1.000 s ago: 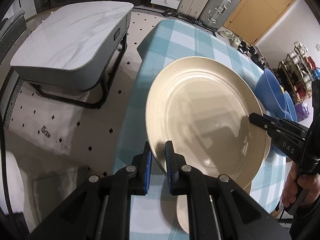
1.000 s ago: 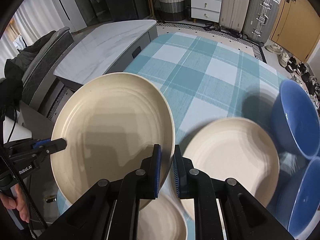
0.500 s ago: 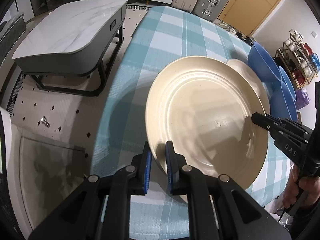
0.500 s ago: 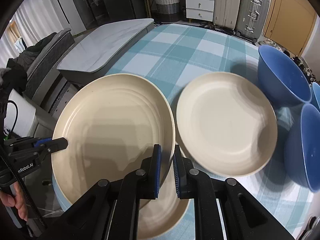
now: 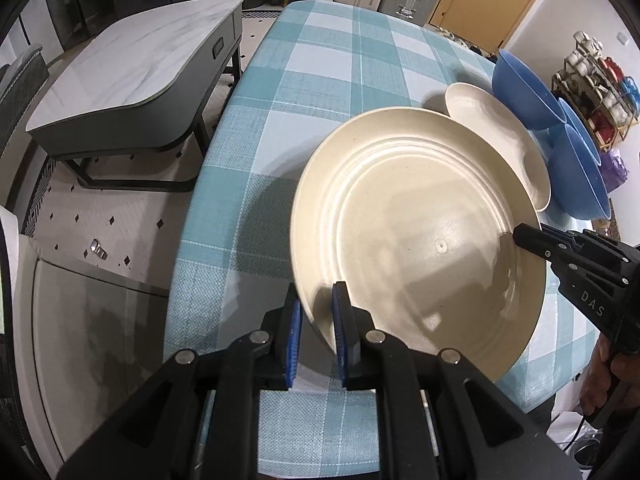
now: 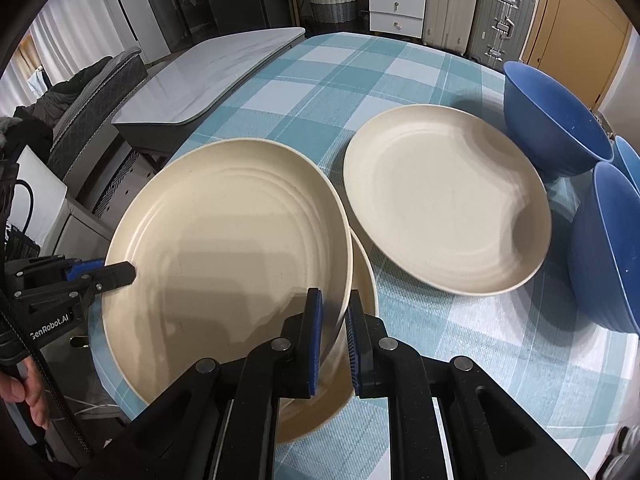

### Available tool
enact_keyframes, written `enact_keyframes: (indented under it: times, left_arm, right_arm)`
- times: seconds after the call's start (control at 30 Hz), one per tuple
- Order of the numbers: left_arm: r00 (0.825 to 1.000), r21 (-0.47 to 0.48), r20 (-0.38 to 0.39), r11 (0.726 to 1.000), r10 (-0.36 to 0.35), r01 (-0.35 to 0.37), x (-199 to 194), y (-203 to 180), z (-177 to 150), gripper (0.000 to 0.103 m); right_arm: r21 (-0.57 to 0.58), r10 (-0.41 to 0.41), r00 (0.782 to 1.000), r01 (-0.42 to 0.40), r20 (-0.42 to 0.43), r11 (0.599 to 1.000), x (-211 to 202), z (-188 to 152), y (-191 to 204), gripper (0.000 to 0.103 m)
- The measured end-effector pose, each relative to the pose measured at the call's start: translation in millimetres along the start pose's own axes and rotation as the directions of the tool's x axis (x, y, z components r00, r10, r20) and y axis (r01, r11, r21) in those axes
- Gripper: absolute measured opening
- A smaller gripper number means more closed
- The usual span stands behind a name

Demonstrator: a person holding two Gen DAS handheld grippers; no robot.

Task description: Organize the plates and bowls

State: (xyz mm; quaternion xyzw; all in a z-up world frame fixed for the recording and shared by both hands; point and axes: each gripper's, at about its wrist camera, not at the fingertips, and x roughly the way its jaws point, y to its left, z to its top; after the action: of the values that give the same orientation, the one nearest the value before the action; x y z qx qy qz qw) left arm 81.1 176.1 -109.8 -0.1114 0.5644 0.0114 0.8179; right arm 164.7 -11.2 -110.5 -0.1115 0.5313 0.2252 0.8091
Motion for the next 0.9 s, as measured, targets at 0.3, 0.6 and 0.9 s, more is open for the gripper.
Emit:
enact_keyframes:
  times: [0.3, 0.6, 0.9]
  left_arm:
    - [1.0, 0.043, 0.0, 0.999, 0.016, -0.016, 3.0, -9.8, -5.9, 0.013]
    - [1.0, 0.075, -0.003, 0.997, 0.029, -0.028, 7.5, -18.2, -8.1, 0.014]
    - [1.0, 0.069, 0.003, 0.997, 0.028, -0.028, 11.7, -19.1, -10.0, 0.021]
  right_arm:
    - [-0.017, -0.026, 1.0, 0.026, 0.007, 1.0, -3.1, -11.6, -3.4, 0.011]
    - [-0.047, -0.06, 0.998, 0.061, 0.022, 0.997, -5.9, -24.7, -5.8, 0.011]
    - [-0.085, -0.082, 0.994, 0.088, 0.071, 0.993, -14.1, -27.3, 4.3, 0.011]
